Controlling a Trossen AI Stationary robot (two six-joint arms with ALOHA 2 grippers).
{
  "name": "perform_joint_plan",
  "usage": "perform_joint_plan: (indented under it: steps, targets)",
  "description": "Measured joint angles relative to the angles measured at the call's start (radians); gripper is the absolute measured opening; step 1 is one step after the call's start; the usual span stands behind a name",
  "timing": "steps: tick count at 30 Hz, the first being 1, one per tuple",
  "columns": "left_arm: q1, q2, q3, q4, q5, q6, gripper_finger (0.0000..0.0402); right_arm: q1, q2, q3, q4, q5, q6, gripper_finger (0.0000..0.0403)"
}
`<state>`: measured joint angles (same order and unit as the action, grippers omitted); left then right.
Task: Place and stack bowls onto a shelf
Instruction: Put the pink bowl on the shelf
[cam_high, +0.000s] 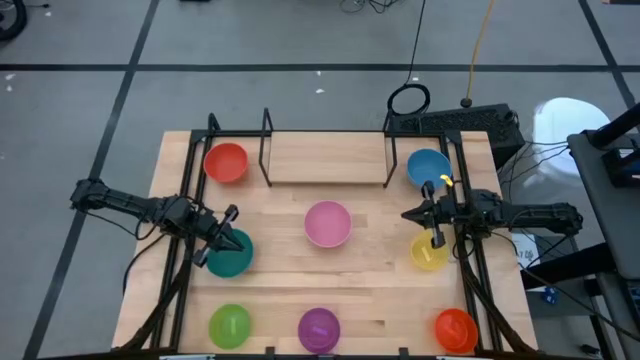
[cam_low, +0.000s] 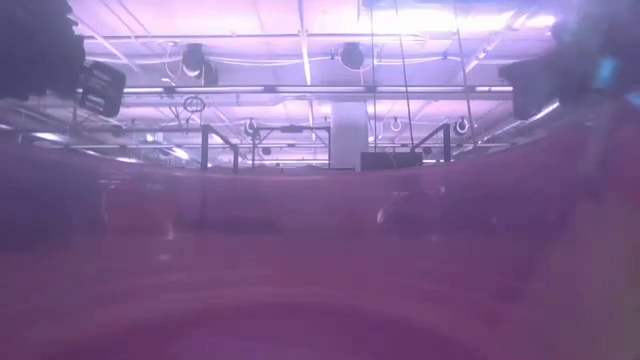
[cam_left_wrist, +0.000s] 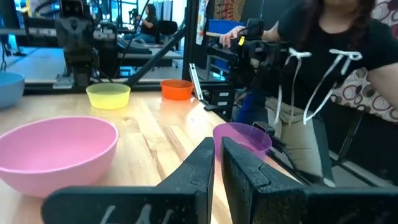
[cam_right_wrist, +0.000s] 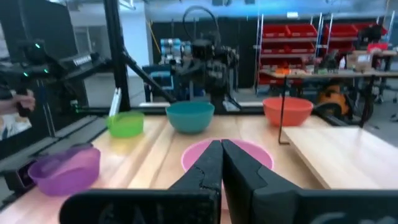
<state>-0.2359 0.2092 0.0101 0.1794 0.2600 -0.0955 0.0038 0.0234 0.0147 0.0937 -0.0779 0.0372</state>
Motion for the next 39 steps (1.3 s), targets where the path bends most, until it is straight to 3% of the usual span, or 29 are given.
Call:
perform_joint_plan:
  steps: [8,12,18,22,30,35,39]
  targets:
    - [0.0,0.0,0.027,0.002,-0.154,-0.179,0.0033,0.012,-0.022,0.0,0.007,-0.001,0.003,0.0]
    - [0.0,0.0,0.1,-0.053,-0.157,-0.207,0.0033,0.024,-0.022,0.0,0.007,-0.001,0.003,0.0]
    - [0.0,0.056,0.33,-0.261,-0.183,-0.283,0.0033,0.059,-0.022,0.0,0.007,-0.001,0.003,0.0]
    - [0.0,0.18,0.521,-0.309,-0.186,-0.291,0.0033,0.096,-0.022,0.0,0.007,-0.001,0.003,0.0]
    - [0.0,0.435,0.924,-0.632,-0.174,-0.356,0.0033,0.143,-0.022,0.0,0.007,-0.001,0.003,0.0]
    - [0.0,0.517,1.047,-0.626,-0.174,-0.362,0.0033,0.143,-0.022,0.0,0.007,-0.001,0.003,0.0]
    - [0.0,0.544,1.078,-0.505,-0.173,-0.403,0.0033,0.143,-0.019,0.0,0.006,-0.001,0.003,0.0]
